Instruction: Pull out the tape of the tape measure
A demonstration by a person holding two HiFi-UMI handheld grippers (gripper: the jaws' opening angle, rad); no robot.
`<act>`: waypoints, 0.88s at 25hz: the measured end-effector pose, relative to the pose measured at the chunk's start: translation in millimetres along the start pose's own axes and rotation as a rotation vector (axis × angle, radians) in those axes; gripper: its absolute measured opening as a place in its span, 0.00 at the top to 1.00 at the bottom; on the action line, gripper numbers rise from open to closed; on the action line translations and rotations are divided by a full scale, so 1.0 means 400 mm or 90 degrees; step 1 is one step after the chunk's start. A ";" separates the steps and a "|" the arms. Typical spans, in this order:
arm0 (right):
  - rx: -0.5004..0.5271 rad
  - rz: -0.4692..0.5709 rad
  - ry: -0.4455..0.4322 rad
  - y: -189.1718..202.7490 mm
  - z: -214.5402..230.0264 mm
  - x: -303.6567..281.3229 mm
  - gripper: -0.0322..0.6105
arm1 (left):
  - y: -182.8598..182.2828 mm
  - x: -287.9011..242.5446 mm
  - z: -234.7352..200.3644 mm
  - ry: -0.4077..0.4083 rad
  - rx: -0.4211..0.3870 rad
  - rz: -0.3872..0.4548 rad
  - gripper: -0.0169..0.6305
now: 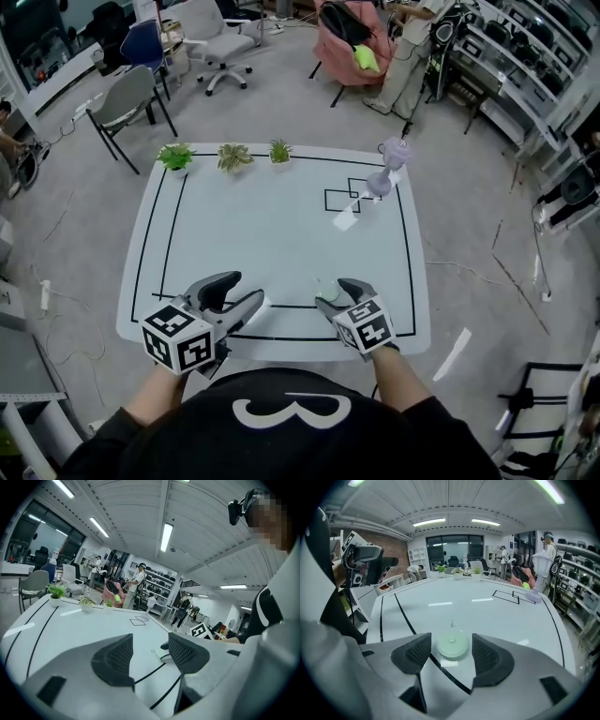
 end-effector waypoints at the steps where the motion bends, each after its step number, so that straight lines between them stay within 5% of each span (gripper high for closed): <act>1: -0.001 -0.002 0.001 -0.001 0.000 -0.004 0.53 | 0.000 -0.001 -0.007 0.002 0.000 -0.002 0.62; 22: -0.064 -0.011 0.024 0.001 0.013 -0.012 0.61 | -0.036 -0.006 -0.057 0.030 -0.012 -0.009 0.62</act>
Point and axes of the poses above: the fingertips, and each gripper's own axes: x backward along the fingers, z to its right, y out of its underside, the point moved 3 cm from there along x, backward along the fingers, and after that the axes turned 3 degrees about z, right-handed, at the moved point
